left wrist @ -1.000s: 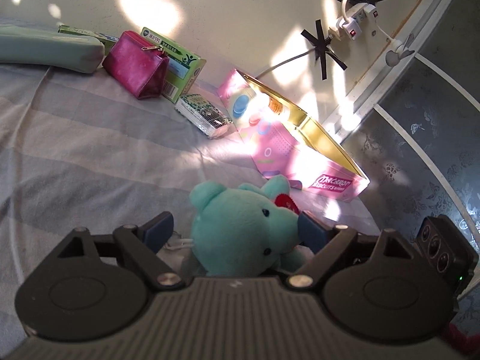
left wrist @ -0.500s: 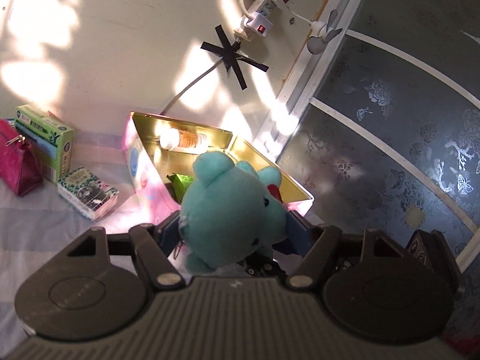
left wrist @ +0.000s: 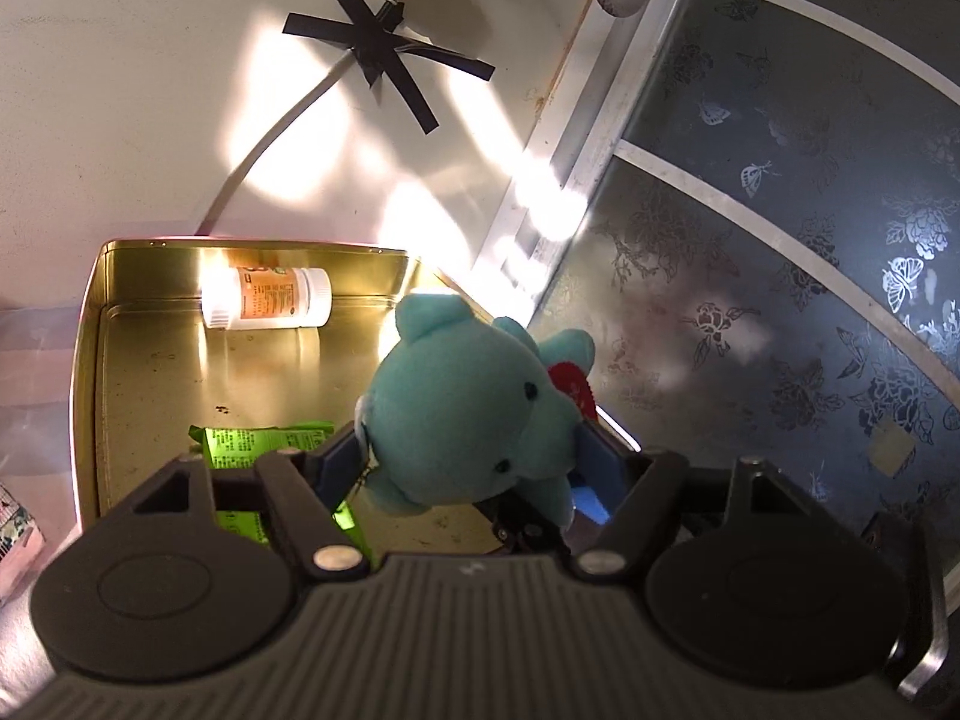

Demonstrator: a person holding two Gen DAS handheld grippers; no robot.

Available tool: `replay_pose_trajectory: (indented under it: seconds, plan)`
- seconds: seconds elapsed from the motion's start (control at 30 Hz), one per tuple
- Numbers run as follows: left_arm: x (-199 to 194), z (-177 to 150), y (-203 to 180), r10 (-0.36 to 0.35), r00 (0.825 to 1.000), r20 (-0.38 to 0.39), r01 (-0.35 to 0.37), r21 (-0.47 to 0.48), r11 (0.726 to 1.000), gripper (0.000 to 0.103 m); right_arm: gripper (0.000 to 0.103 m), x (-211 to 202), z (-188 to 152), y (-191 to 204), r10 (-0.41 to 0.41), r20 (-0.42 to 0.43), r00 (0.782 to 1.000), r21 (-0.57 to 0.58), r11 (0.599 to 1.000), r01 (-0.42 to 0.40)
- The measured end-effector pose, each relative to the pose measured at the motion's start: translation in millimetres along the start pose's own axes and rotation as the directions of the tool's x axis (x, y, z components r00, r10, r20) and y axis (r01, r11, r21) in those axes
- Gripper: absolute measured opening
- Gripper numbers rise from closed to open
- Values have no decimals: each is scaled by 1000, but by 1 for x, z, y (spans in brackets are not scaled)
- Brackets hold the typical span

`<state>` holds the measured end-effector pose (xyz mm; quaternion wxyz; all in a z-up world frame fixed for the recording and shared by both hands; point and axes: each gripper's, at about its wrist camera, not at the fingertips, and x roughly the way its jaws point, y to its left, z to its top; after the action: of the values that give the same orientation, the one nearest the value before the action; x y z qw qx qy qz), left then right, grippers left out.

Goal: Organize objects
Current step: 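Drop the teddy bear into the pink tin by opening the left tool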

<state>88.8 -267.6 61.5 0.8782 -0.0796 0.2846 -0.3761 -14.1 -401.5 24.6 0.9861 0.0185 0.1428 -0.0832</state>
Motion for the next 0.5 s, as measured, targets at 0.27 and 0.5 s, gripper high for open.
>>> replay_pose_trajectory:
  seconds: [0.27, 0.5]
  plan:
    - [10, -8, 13, 138, 990, -30, -138, -30, 990, 81, 62, 1, -2, -7, -57, 33, 998, 9, 998, 57]
    - [-21, -23, 8, 260, 965, 25, -260, 44, 964, 81, 63, -10, -3, 0, -40, 103, 994, -11, 999, 42]
